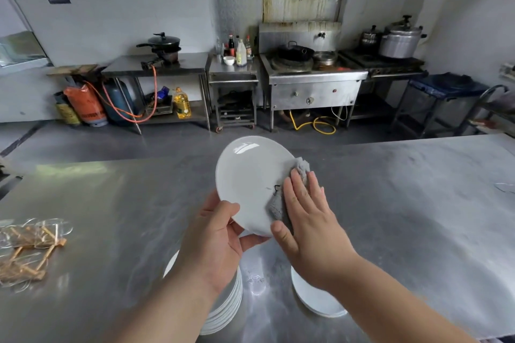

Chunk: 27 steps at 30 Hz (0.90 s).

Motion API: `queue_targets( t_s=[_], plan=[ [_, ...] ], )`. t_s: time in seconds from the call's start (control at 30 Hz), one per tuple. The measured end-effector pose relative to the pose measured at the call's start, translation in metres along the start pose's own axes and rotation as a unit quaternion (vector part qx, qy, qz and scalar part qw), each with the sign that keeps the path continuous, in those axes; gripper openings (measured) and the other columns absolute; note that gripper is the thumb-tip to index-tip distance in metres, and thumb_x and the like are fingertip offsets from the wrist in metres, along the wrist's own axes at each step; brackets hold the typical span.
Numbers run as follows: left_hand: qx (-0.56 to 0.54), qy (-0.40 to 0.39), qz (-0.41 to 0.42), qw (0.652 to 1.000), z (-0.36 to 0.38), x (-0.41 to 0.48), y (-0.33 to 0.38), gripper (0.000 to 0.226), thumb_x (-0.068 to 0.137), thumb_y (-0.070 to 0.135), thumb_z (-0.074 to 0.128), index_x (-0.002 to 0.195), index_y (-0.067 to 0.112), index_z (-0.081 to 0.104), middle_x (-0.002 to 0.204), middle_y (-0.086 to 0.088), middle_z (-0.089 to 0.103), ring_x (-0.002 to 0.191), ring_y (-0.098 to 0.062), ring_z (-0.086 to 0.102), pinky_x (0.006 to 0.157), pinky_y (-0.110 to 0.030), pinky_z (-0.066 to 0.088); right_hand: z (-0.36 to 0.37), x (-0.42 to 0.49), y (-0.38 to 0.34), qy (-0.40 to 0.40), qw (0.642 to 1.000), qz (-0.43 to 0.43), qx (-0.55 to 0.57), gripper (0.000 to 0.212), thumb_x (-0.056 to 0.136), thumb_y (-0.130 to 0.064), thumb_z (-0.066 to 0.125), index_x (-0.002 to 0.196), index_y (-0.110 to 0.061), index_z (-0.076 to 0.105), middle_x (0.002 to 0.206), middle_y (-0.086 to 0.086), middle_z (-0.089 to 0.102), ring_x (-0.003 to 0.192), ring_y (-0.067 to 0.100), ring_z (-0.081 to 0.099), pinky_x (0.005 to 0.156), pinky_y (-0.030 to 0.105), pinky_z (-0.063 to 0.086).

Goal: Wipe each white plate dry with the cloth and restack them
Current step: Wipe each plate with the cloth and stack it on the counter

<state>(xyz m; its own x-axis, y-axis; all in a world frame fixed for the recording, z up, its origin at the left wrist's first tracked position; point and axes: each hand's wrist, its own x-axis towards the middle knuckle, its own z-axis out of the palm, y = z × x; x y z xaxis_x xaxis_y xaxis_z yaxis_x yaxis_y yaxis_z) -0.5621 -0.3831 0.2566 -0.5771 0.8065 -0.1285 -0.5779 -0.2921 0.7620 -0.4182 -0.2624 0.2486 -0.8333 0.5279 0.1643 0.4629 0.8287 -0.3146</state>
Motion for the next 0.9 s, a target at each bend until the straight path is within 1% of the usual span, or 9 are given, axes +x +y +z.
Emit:
queue_targets(
  t_s=[0.1, 0.17, 0.27, 0.37, 0.53, 0.67, 0.77, 0.83, 0.9],
  plan=[
    [-0.002, 0.016, 0.015, 1.0, 0.005, 0.005, 0.0, 0.04, 0.096, 0.002, 0.052, 0.128, 0.016, 0.072, 0.124, -0.018, 0.075, 0.1, -0.028, 0.077, 0.062, -0.039, 0.062, 0.021, -0.013, -0.021, 0.046, 0.995, -0.068, 0.051, 0.097, 0.098, -0.078, 0.008, 0.166, -0.01, 0.01, 0.175, 0.005, -0.001, 0.161, 0.023, -0.013, 0.13, 0.048, 0.002],
    [-0.002, 0.037, 0.019, 0.999, 0.004, 0.007, 0.002, 0.042, 0.098, 0.0, 0.046, 0.119, 0.02, 0.077, 0.118, -0.017, 0.077, 0.09, -0.024, 0.078, 0.058, -0.034, 0.06, 0.029, -0.019, -0.02, 0.066, 0.988, -0.116, 0.071, 0.09, 0.101, -0.075, 0.019, 0.166, -0.012, 0.018, 0.175, 0.003, 0.008, 0.162, 0.022, -0.002, 0.131, 0.046, 0.006],
    [-0.003, 0.035, 0.01, 0.999, -0.005, 0.008, 0.002, 0.047, 0.099, -0.001, 0.042, 0.108, 0.026, 0.081, 0.116, -0.016, 0.078, 0.094, -0.028, 0.078, 0.063, -0.046, 0.063, 0.019, -0.008, 0.009, 0.088, 0.984, -0.141, 0.07, 0.085, 0.102, -0.071, 0.017, 0.162, -0.012, 0.03, 0.172, 0.002, 0.019, 0.162, 0.021, 0.007, 0.13, 0.047, 0.012],
    [0.036, 0.022, -0.005, 0.999, -0.009, 0.002, -0.002, 0.042, 0.088, 0.007, 0.054, 0.117, 0.027, 0.078, 0.123, -0.016, 0.076, 0.106, -0.034, 0.076, 0.077, -0.063, 0.062, 0.006, 0.008, 0.032, 0.053, 0.994, -0.082, 0.053, 0.095, 0.097, -0.078, 0.004, 0.165, -0.013, 0.018, 0.174, -0.002, 0.002, 0.161, 0.022, -0.012, 0.13, 0.05, 0.008],
    [0.098, -0.02, -0.035, 0.994, -0.011, -0.007, 0.002, 0.044, 0.08, 0.011, 0.056, 0.116, 0.024, 0.079, 0.12, -0.021, 0.076, 0.1, -0.034, 0.076, 0.073, -0.056, 0.063, 0.006, 0.022, 0.025, 0.008, 0.999, -0.037, -0.015, 0.103, 0.088, -0.084, -0.011, 0.165, -0.016, -0.008, 0.17, -0.004, -0.028, 0.154, 0.024, -0.034, 0.13, 0.048, -0.001],
    [0.195, -0.058, -0.085, 0.975, -0.008, -0.011, 0.004, 0.036, 0.09, 0.009, 0.056, 0.116, 0.02, 0.078, 0.107, -0.022, 0.077, 0.086, -0.03, 0.075, 0.068, -0.049, 0.062, -0.002, 0.03, 0.003, 0.034, 0.989, -0.139, -0.04, 0.099, 0.096, -0.078, 0.006, 0.166, -0.007, 0.001, 0.173, 0.009, -0.016, 0.158, 0.032, -0.022, 0.129, 0.055, -0.001],
    [0.201, -0.06, -0.091, 0.973, -0.008, -0.013, 0.004, 0.033, 0.09, 0.013, 0.058, 0.117, 0.015, 0.078, 0.112, -0.025, 0.076, 0.09, -0.033, 0.074, 0.07, -0.051, 0.062, -0.006, 0.034, -0.004, 0.05, 0.975, -0.215, -0.033, 0.09, 0.101, -0.07, 0.017, 0.166, -0.009, 0.009, 0.175, 0.007, -0.003, 0.161, 0.032, -0.01, 0.13, 0.051, -0.001],
    [0.18, -0.05, -0.084, 0.979, -0.011, -0.012, 0.006, 0.04, 0.081, 0.015, 0.059, 0.116, 0.014, 0.078, 0.112, -0.026, 0.076, 0.086, -0.033, 0.074, 0.063, -0.046, 0.062, -0.014, 0.038, 0.005, 0.048, 0.979, -0.19, -0.059, 0.088, 0.1, -0.071, 0.009, 0.166, -0.013, 0.009, 0.175, 0.004, -0.003, 0.161, 0.029, -0.007, 0.13, 0.05, 0.0],
    [0.148, -0.038, -0.073, 0.985, -0.014, -0.01, 0.009, 0.041, 0.077, 0.013, 0.059, 0.111, 0.016, 0.08, 0.108, -0.024, 0.075, 0.081, -0.03, 0.073, 0.056, -0.042, 0.06, -0.019, 0.037, 0.016, 0.05, 0.991, -0.116, -0.048, 0.086, 0.099, -0.07, 0.006, 0.167, -0.017, 0.007, 0.175, -0.001, -0.002, 0.16, 0.025, 0.004, 0.129, 0.045, 0.008]
  ],
)
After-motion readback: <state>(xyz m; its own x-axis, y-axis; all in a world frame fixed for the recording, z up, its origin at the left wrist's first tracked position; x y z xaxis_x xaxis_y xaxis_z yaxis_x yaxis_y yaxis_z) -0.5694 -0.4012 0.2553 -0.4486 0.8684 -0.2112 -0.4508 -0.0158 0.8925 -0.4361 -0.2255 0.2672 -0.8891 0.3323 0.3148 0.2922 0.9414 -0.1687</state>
